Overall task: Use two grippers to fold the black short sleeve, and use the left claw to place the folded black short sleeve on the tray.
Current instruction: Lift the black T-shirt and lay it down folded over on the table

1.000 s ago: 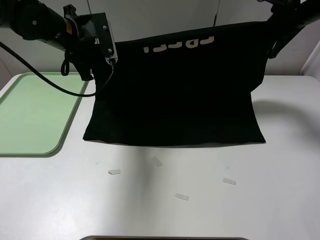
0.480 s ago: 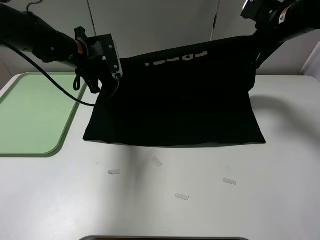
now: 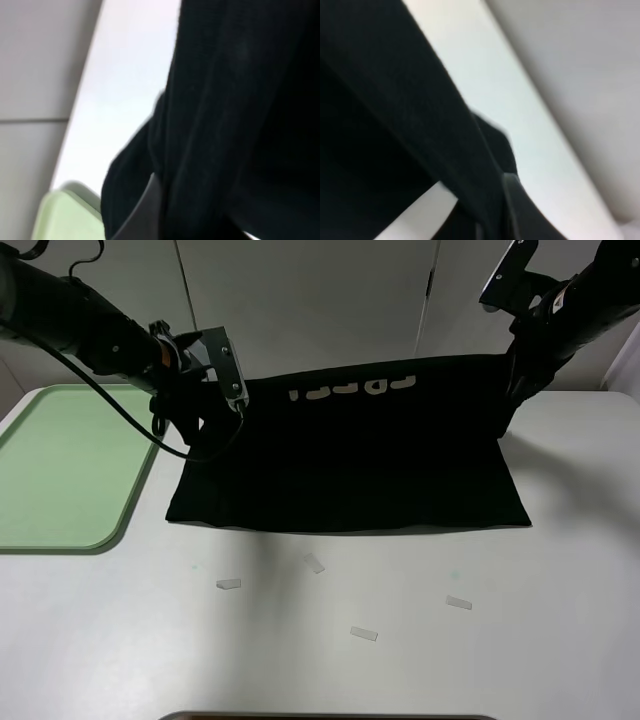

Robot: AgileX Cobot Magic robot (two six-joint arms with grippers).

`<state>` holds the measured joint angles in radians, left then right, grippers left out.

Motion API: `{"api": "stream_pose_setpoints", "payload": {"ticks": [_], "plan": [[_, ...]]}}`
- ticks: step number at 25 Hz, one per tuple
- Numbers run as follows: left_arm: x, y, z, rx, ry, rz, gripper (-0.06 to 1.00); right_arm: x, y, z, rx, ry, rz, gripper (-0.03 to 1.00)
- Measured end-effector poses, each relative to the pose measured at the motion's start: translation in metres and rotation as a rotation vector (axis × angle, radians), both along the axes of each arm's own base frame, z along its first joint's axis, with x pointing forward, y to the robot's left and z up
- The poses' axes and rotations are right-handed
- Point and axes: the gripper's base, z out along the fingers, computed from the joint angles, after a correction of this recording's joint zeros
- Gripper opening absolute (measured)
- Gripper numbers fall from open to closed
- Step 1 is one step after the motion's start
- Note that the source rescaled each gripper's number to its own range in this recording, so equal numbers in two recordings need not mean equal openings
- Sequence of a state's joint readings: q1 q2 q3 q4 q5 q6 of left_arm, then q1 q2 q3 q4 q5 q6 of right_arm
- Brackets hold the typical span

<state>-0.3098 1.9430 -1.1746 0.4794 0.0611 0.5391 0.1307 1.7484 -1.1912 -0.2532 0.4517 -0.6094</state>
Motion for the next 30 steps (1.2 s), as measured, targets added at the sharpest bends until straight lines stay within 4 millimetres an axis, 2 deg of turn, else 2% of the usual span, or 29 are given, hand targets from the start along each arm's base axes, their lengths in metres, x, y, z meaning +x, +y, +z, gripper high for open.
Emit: {"api": "stream_pose_setpoints", "payload": {"ticks": [13, 26, 27, 28, 29, 30], "plan": [[-0.023, -0.008, -0.012, 0.018, 0.245, 0.135, 0.00, -0.024, 0.001, -0.014, 0.079, 0.299, -0.116, 0.00], [-0.034, -0.009, -0.016, -0.029, 0.373, 0.229, 0.00, -0.030, 0.003, -0.016, 0.113, 0.368, -0.140, 0.00], [-0.034, -0.009, -0.016, -0.030, 0.373, 0.229, 0.01, -0.030, 0.003, -0.016, 0.113, 0.368, -0.141, 0.03], [-0.034, -0.009, -0.016, -0.031, 0.374, 0.230, 0.03, -0.030, 0.003, -0.016, 0.111, 0.373, -0.141, 0.10], [-0.034, -0.009, -0.017, -0.034, 0.377, 0.233, 0.06, -0.031, 0.002, -0.016, 0.102, 0.382, -0.143, 0.23], [-0.034, -0.008, -0.017, -0.033, 0.383, 0.238, 0.13, -0.033, 0.001, -0.016, 0.085, 0.399, -0.142, 0.43]]}}
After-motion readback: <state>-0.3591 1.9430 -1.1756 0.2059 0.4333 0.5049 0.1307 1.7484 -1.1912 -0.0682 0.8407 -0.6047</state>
